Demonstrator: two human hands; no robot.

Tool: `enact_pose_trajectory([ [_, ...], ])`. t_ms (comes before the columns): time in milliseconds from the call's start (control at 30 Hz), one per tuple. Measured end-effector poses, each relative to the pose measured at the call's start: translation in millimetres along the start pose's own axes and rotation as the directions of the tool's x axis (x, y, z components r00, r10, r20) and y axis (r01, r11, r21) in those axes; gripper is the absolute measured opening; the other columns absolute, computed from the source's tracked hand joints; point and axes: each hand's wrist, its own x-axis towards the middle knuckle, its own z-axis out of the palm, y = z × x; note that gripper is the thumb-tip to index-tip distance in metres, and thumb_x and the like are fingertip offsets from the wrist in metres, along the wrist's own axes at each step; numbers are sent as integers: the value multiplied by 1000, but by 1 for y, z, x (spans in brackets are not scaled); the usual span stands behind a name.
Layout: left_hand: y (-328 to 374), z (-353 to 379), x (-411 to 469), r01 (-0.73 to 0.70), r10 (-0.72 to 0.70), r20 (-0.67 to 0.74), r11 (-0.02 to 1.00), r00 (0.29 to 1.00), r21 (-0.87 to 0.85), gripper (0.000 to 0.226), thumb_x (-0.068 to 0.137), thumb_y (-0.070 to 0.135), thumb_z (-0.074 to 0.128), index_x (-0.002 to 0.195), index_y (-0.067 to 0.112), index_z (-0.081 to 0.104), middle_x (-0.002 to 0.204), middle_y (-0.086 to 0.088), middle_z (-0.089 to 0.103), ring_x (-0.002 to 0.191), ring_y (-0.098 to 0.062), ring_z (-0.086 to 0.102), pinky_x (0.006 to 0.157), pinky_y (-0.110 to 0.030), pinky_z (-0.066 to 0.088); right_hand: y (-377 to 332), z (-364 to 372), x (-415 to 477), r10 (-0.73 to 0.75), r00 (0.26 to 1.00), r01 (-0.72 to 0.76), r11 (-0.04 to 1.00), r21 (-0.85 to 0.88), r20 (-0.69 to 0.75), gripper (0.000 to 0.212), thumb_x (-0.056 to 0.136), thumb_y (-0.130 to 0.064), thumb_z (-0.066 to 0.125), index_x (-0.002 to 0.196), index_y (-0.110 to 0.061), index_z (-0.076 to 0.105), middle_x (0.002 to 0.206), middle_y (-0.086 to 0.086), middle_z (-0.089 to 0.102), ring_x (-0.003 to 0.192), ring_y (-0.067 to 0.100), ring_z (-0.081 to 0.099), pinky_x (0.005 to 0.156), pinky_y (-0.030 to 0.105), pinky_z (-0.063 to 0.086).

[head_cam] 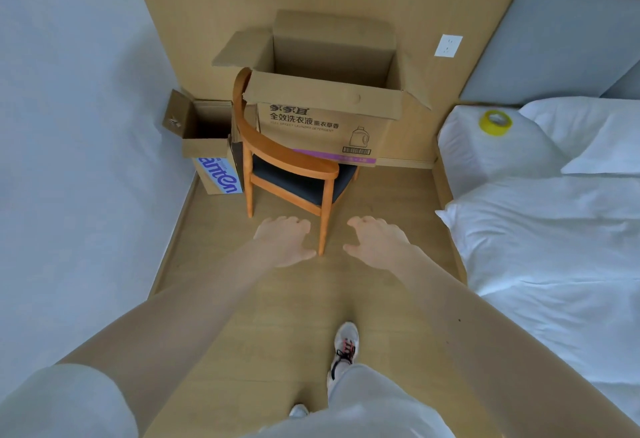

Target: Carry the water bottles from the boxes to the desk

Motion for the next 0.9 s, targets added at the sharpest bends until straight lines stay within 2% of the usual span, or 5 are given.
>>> enact_pose_trajectory([
  [200,-23,-36,67,39,-39,-8,999,999,33,53,93,48,51,135,17,46,130,-2,55,121,-22,50,100,-39,41,15,-34,77,-55,998,55,998,-3,-21,50,98,-39,48,140,-14,39,133,9,50,121,29,48,97,41,43],
  [367,-34,-75,134,67,-67,-20,997,998,31,44,91,44,52,123,13,51,116,-3,58,108,-22,53,82,-34,43,41,-77,144,-82,996,83,996,31,-47,49,98,-39,48,139,-13,41,132,9,50,122,29,48,94,40,42],
  [467,-33,-102,178,69,-68,-38,997,997,41,44,92,44,52,123,14,52,115,-3,58,107,-23,53,89,-36,45,62,-102,181,-91,994,95,994,53,-67,49,97,-37,48,140,-14,39,135,9,49,123,29,47,94,40,42],
  [633,-26,-131,239,63,-61,-61,997,996,46,48,92,45,52,131,15,48,122,-3,57,113,-22,53,89,-34,41,93,-135,233,-119,989,124,991,53,-88,51,98,-36,46,143,-15,37,139,9,48,125,30,46,97,41,43],
  [900,-46,-179,299,53,-47,-121,998,992,40,48,94,47,51,131,16,47,128,-2,56,116,-23,53,93,-37,44,115,-179,291,-110,985,122,989,88,-137,50,98,-40,48,142,-18,38,138,7,49,122,27,49,95,40,46],
])
